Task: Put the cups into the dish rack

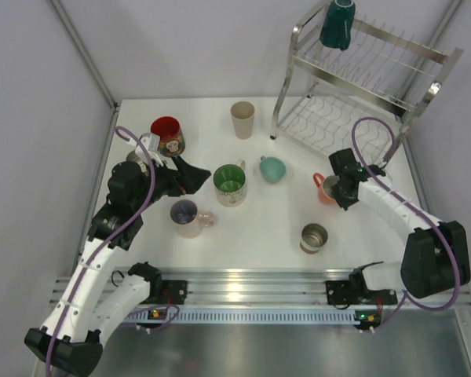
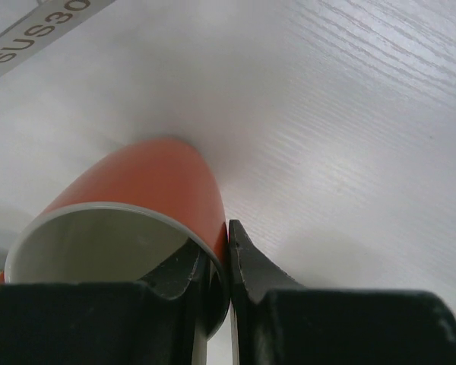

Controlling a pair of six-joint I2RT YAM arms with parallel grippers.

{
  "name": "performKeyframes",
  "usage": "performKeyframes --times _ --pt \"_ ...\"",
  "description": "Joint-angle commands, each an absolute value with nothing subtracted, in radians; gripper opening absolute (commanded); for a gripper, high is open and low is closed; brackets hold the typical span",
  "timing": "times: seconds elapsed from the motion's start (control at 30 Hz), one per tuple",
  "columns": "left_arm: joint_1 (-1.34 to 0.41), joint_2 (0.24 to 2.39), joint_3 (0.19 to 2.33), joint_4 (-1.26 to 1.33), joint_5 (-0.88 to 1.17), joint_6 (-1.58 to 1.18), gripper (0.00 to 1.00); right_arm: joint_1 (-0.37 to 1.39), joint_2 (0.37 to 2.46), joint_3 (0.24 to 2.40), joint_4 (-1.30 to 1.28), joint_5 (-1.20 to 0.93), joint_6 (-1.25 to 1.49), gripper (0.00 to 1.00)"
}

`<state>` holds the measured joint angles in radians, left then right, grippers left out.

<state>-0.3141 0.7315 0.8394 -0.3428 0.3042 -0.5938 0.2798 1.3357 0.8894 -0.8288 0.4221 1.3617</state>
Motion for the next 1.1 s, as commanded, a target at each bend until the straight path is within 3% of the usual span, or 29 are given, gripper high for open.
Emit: performKeyframes --times 0.0,0.3,0.83,1.07 --pt "-0.313 0.736 0.874 -0.318 0.325 -0.612 0.94 0.27 1.238 0.882 -0.715 0.489 1.29 0.0" --pt "-0.314 0.762 0.888 -0.319 0.351 -0.637 0.93 0.299 1.002 0.778 -0.427 0.414 1.056 0.0" --pt "-0.313 0.799 0.919 -0.292 0.422 -0.66 0.93 0.31 0.848 0.598 0.141 -0.098 0.815 0.0" --pt "-0.313 0.88 0.896 -0.106 0.65 -0.788 0.88 0.389 0.819 0.558 0.405 -0.172 0.74 0.0"
